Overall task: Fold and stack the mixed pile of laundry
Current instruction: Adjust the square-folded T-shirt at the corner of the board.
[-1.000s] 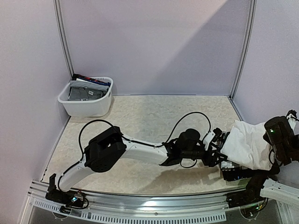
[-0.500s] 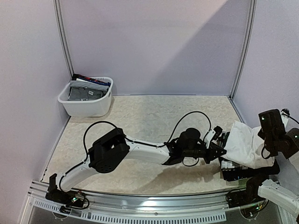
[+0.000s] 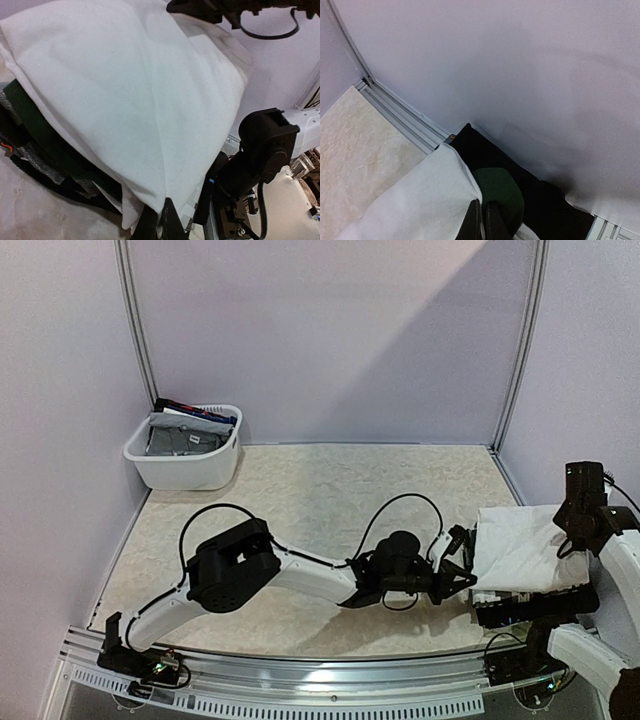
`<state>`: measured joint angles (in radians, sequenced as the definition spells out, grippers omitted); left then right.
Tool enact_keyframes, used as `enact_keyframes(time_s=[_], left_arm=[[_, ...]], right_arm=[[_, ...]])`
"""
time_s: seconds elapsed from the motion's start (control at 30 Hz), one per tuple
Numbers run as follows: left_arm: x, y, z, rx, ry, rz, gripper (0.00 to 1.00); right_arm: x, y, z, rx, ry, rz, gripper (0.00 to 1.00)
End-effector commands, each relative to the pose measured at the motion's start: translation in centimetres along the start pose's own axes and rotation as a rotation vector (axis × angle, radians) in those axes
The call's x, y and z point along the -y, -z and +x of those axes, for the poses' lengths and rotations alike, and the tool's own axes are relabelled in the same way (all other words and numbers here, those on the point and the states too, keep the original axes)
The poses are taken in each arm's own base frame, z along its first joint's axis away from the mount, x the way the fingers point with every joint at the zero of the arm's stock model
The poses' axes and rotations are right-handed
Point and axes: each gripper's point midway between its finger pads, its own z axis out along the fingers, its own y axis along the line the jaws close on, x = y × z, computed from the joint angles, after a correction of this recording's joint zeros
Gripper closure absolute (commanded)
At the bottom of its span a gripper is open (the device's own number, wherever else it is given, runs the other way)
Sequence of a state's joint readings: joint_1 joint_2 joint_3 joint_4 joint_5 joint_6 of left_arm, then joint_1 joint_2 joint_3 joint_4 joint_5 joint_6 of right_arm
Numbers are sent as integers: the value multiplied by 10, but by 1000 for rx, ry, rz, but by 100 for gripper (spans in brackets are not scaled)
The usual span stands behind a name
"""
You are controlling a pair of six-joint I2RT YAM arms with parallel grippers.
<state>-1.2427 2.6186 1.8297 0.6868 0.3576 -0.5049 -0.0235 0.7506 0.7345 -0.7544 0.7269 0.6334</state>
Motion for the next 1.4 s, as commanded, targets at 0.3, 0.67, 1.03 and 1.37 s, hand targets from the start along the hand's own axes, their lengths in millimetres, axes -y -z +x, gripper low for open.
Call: enact_keyframes(time_s=[0.3,0.67,1.03,1.37], left_arm=[[61,-1,-15,11,30,94,100],[75,-6,4,-6,95,117,100],[47,4,-23,8,92,50,30],[-9,48,-58,28,51,-116,22]], right_arm=[[2,-49,-8,-25,-34,36,100],[17,-62,-4,-29,6,164,68],[-21,3,-45,-73,-5,-184,1],[-57,50,-6,-227,-48,-546,1]])
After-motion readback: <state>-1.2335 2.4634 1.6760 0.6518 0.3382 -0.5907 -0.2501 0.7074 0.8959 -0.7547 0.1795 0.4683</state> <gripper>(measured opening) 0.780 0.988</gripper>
